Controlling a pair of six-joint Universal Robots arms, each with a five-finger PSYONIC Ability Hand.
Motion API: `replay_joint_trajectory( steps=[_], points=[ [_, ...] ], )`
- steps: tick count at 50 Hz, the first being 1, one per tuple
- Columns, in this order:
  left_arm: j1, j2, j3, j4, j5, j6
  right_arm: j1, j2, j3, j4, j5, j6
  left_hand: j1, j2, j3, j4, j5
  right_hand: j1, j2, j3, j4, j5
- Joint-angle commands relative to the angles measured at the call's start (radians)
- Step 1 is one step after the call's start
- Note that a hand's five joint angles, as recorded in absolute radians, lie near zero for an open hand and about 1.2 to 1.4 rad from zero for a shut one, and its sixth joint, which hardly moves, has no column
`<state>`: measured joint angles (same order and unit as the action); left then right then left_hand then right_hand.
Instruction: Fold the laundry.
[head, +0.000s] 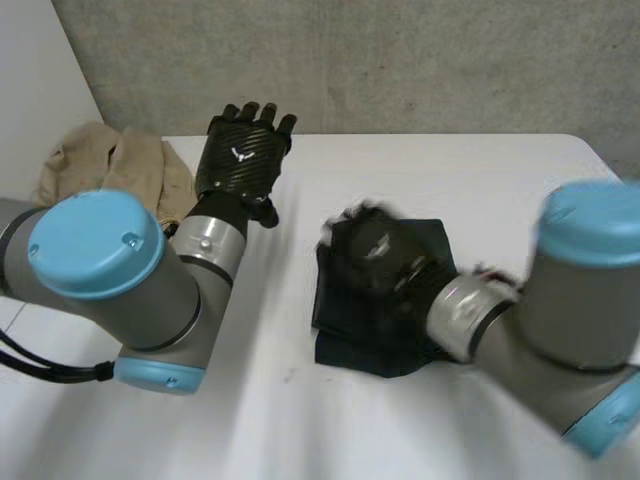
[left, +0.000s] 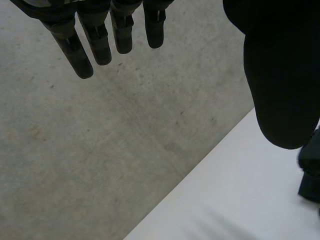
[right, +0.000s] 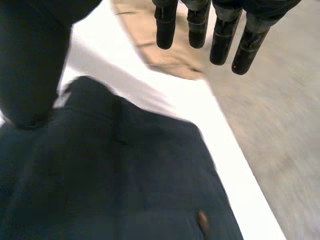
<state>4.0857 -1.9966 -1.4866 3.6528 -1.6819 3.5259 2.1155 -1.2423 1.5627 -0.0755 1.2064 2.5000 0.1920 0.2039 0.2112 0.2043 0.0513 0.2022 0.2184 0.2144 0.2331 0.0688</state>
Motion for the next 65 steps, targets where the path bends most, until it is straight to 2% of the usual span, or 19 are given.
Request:
replay_joint_trajectory(
  steps=[1,5,9,16,20,27,34,36,42,44,49,50,54,57,65],
  points=[
    [-0.057,-0.106,0.161,-0.186,0.057,-0.169,-0.182,-0.085,-0.016,0.028,-0.004,0.431,-0.011,-0.023,-0.03,-0.023,-0.045,-0.028,-0.044,-0.04,-0.059,-0.069],
    [-0.082,-0.174,0.218,-0.275,0.117,-0.257,-0.203,-0.008,-0.039,0.075,0.002,0.427,0.007,-0.005,-0.012,-0.006,-0.027,-0.028,-0.044,-0.04,-0.059,-0.069],
    [-0.102,-0.243,0.247,-0.319,0.134,-0.301,-0.21,0.102,-0.081,0.132,0.022,0.36,0.03,0.018,0.011,0.018,-0.004,-0.028,-0.044,-0.04,-0.059,-0.069],
    [-0.103,-0.338,0.265,-0.378,0.131,-0.298,-0.219,0.254,-0.113,0.151,0.126,0.263,0.048,0.036,0.029,0.036,0.014,-0.028,-0.044,-0.04,-0.059,-0.069],
    [-0.102,-0.37,0.287,-0.433,0.12,-0.277,-0.219,0.284,-0.131,0.154,0.176,0.246,0.048,0.036,0.029,0.036,0.014,-0.028,-0.044,-0.04,-0.059,-0.069],
    [-0.111,-0.351,0.313,-0.481,0.102,-0.157,-0.219,0.238,-0.116,0.145,0.179,0.255,0.042,0.03,0.023,0.03,0.008,-0.028,-0.044,-0.04,-0.059,-0.069],
    [-0.111,-0.19,0.316,-0.477,0.108,-0.157,-0.235,0.058,-0.027,0.057,0.179,0.293,0.019,0.007,-0.001,0.006,-0.015,-0.028,-0.044,-0.04,-0.059,-0.069],
    [-0.107,-0.127,0.316,-0.479,0.111,-0.16,-0.282,-0.008,0.01,0.031,0.18,0.332,0.019,0.007,-0.001,0.006,-0.015,-0.028,-0.044,-0.04,-0.059,-0.069],
    [-0.08,0.007,0.302,-0.496,0.12,-0.177,-0.394,-0.083,0.091,0.031,0.171,0.427,0.027,0.015,0.008,0.015,-0.006,-0.028,-0.044,-0.04,-0.059,-0.069],
    [-0.067,0.035,0.298,-0.534,0.151,-0.191,-0.413,-0.085,0.109,0.039,0.162,0.448,0.036,0.024,0.017,0.024,0.002,-0.028,-0.044,-0.04,-0.059,-0.069],
    [-0.03,0.085,0.289,-0.641,0.276,-0.251,-0.46,-0.082,0.174,0.088,0.098,0.484,0.039,0.027,0.02,0.027,0.005,-0.028,-0.044,-0.04,-0.059,-0.069],
    [-0.012,0.1,0.279,-0.669,0.327,-0.274,-0.477,-0.072,0.198,0.1,0.067,0.493,0.045,0.033,0.026,0.033,0.011,-0.028,-0.044,-0.04,-0.059,-0.069],
    [0.025,0.113,0.255,-0.691,0.411,-0.314,-0.489,-0.04,0.252,0.086,-0.008,0.542,0.048,0.036,0.029,0.036,0.014,-0.028,-0.044,-0.04,-0.059,-0.069],
    [0.041,0.113,0.247,-0.691,0.418,-0.324,-0.488,0.003,0.266,0.053,-0.047,0.603,0.048,0.036,0.029,0.036,0.014,-0.028,-0.044,-0.04,-0.059,-0.069],
    [0.045,0.111,0.227,-0.689,0.416,-0.335,-0.43,0.084,0.252,0.017,-0.051,0.64,0.027,0.016,0.008,0.015,-0.006,0.024,0.007,0.011,-0.007,-0.018]
  ],
)
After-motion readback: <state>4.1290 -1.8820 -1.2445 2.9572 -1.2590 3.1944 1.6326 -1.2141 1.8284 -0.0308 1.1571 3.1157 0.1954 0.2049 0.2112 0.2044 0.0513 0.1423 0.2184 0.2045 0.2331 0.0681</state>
